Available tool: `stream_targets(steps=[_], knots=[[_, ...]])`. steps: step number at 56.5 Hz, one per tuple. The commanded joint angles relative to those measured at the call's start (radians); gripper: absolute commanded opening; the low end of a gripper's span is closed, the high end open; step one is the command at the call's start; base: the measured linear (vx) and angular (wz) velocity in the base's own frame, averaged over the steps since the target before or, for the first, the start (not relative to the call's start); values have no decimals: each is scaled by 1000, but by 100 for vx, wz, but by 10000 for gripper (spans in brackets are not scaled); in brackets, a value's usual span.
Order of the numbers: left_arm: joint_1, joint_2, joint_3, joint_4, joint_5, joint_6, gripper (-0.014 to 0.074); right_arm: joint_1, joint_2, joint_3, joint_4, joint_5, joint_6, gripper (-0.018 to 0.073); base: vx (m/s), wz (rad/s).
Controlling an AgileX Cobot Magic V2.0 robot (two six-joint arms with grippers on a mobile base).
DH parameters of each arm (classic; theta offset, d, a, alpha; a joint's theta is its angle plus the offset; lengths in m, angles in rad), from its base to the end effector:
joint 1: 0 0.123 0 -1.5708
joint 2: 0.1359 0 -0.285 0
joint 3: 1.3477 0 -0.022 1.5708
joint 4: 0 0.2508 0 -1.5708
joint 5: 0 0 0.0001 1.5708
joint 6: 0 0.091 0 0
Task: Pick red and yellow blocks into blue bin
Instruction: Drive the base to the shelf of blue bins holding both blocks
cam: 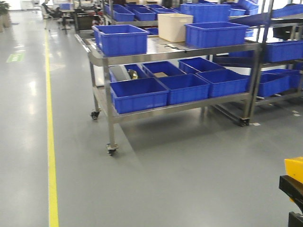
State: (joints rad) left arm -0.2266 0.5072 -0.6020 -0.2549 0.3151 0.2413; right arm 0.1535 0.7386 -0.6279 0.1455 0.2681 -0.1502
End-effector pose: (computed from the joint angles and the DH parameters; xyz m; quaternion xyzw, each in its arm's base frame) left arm 0.1003 -0.0305 0.3497 0.1098 0.7412 -0.1044 0.6540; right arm 0.1532 0.0273 0.3318 -0.0768 0.7978 0.0583 0.5952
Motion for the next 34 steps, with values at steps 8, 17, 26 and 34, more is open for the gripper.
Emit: stream_targets(steps=[8,17,26,34], knots=[[0,1,-24,-13,-73,-7,2,-3,-8,-28,-2,-87,-5,-10,35,26],[0,1,-24,-13,-73,-7,2,-3,-8,-28,-2,-87,-5,-10,41,8],[0,1,-24,-13,-73,-7,2,-3,-8,-28,-2,-87,-5,-10,46,-10],[0,1,-24,-13,-73,-7,2,-3,-8,-28,-2,-87,-5,-10,49,-23]])
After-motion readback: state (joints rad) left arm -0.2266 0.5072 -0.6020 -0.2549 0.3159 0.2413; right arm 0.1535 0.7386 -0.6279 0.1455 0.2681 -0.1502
